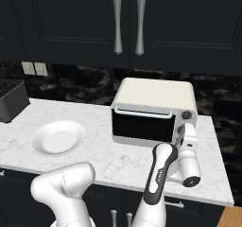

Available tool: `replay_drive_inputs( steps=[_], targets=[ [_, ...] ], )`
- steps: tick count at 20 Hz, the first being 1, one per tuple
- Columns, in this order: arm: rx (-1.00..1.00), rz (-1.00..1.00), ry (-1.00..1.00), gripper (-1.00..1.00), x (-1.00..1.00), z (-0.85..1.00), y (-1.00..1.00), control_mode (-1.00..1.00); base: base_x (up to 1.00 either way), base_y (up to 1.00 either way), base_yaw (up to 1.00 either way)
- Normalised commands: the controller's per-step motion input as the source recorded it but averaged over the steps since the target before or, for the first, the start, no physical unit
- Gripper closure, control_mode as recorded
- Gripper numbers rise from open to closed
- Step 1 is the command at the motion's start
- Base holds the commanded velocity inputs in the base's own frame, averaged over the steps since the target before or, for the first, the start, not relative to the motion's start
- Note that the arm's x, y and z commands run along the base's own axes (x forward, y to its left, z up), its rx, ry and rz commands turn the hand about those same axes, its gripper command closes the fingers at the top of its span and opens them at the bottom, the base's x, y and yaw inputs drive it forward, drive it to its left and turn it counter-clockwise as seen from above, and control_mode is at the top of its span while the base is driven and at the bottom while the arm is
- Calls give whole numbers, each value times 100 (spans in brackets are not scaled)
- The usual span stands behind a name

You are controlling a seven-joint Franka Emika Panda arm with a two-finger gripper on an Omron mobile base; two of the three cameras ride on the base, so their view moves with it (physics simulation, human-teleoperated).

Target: Pick up the kebab skewer and baguette bread, and place them inside the toaster oven. Close the toaster oven door and start by setting the timer.

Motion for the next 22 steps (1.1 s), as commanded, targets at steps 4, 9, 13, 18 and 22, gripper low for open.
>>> replay_drive_inputs(
  steps=[4, 9, 13, 18, 22],
  targets=[
    [-2, 0, -2, -100, 11, 0, -6, -100, 0, 0, 0],
    [-2, 0, -4, -100, 0, 0, -5, -100, 0, 0, 0],
    [-2, 0, -5, 100, 0, 0, 0, -100, 0, 0, 0],
    [-3, 0, -5, 100, 1, 0, 0, -100, 0, 0, 0],
    [-1, 0, -2, 100, 1, 4, 0, -100, 0, 0, 0]
  ],
)
